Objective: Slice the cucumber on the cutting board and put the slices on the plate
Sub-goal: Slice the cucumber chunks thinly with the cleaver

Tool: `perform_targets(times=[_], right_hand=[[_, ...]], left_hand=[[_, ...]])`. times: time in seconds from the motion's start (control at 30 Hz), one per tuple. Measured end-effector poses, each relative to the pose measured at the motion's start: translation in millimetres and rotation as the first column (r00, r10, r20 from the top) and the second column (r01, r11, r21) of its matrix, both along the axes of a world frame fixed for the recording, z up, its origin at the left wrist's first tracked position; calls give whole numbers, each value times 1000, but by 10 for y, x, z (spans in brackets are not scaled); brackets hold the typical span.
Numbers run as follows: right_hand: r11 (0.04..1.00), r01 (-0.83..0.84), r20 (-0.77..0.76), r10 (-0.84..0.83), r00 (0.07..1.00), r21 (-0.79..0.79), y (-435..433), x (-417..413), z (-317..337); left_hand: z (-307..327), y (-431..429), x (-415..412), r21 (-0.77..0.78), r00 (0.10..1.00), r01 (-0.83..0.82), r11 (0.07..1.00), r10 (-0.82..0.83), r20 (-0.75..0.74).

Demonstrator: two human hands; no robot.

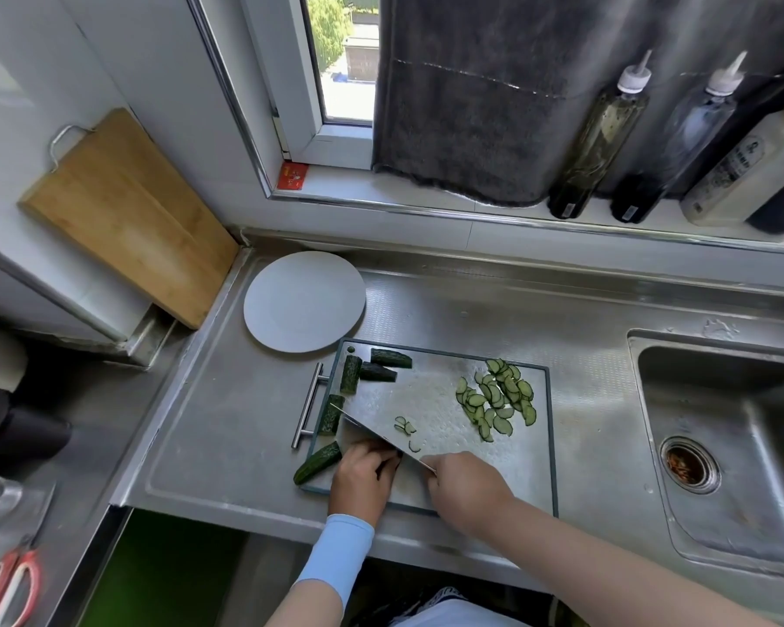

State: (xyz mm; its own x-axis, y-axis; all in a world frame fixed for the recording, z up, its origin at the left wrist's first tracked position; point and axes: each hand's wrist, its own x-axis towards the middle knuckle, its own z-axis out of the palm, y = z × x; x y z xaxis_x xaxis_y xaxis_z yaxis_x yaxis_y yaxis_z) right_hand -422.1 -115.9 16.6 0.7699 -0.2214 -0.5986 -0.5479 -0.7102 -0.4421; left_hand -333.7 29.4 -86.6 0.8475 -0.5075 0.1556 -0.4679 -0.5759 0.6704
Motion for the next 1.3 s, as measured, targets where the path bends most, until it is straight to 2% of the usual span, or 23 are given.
perform_targets(times=[0.2, 0.37, 0.6, 0.8, 0.9, 1.03, 1.3], right_hand=[[999, 47, 20, -47, 999, -16, -165, -35, 31], [982, 186, 39, -184, 982, -42, -369, -151, 2], [932, 292, 85, -279, 956, -216, -581, -250, -44], [970, 169, 167, -140, 976, -174, -415, -306, 4], [986, 64, 171, -37, 985, -155, -288, -302, 37], [982, -17, 157, 48, 986, -188, -210, -296, 26], [982, -26, 142, 53, 988, -189, -268, -397, 7]], left_hand=[[51, -9, 6, -5, 999, 40, 999, -40, -2], [89, -35, 8, 3, 999, 43, 999, -43, -20], [157, -242, 107, 61, 998, 58, 996, -56, -33], [122, -258, 132, 42, 996, 92, 995, -92, -1], [101, -255, 116, 103, 999, 44, 994, -44, -4], [157, -252, 105, 135, 996, 61, 989, -69, 51], [168, -244, 92, 146, 998, 45, 988, -52, 44]])
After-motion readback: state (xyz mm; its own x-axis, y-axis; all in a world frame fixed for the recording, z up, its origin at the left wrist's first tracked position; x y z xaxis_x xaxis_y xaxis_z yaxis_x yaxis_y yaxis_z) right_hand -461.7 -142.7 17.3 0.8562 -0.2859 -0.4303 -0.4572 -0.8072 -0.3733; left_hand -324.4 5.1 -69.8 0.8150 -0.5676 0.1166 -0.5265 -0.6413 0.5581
